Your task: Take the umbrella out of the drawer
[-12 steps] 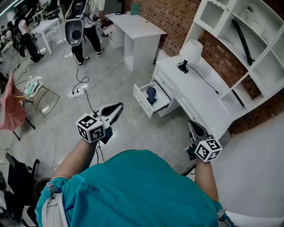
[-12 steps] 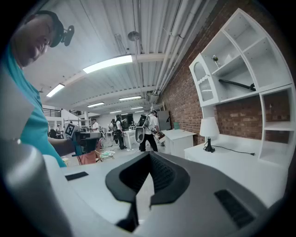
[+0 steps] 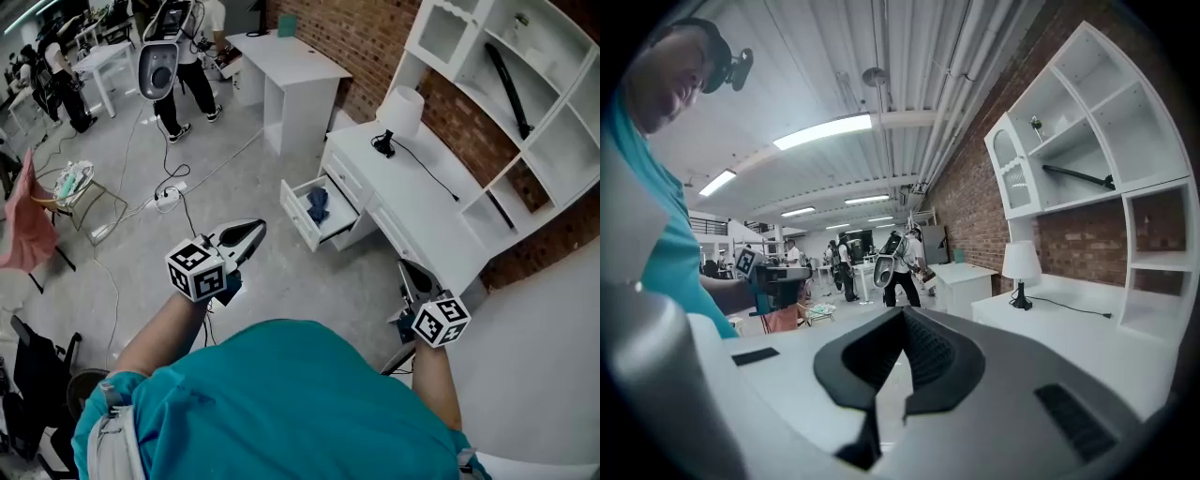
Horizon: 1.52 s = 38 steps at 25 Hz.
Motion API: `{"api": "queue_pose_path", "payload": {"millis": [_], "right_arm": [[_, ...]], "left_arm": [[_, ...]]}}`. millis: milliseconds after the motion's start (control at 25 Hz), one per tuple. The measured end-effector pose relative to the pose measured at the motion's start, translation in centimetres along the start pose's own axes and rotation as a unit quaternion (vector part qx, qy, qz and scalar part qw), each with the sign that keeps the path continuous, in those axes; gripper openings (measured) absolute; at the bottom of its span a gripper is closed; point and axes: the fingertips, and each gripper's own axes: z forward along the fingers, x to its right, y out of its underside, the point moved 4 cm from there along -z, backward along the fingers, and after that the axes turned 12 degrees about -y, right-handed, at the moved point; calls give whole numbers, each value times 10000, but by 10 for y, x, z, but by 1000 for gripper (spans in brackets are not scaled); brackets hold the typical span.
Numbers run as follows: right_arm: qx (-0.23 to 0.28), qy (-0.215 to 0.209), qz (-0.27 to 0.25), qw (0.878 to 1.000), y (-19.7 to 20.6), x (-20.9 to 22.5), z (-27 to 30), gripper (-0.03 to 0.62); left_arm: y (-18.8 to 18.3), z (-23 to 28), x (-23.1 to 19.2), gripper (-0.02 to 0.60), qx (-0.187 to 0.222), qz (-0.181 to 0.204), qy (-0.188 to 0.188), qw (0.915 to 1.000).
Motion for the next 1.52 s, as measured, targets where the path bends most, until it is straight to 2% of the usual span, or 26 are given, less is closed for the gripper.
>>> {"api": "queue_pose_path", "payload": {"millis": [200,680,880,1200,1520], "right_arm": [[338,100,293,9989,-7,11,-26,21],[213,97,3,9997,5,27,-88,21],[299,178,16,9994,7,35,-103,21],[134,40,98,9999,18,39,-71,21],[3,132,-7,9999,-1,75,2,21]], "left_arm": [[1,8,27,9,-11,3,70,10000],[21,45,97,9,-76,-27,357,9993],[25,58,114,9,-152,-48,495,9986],[30,65,82,9,-280,-119,383,9988],[30,130,16,9,-291,-327,683,9967]]}}
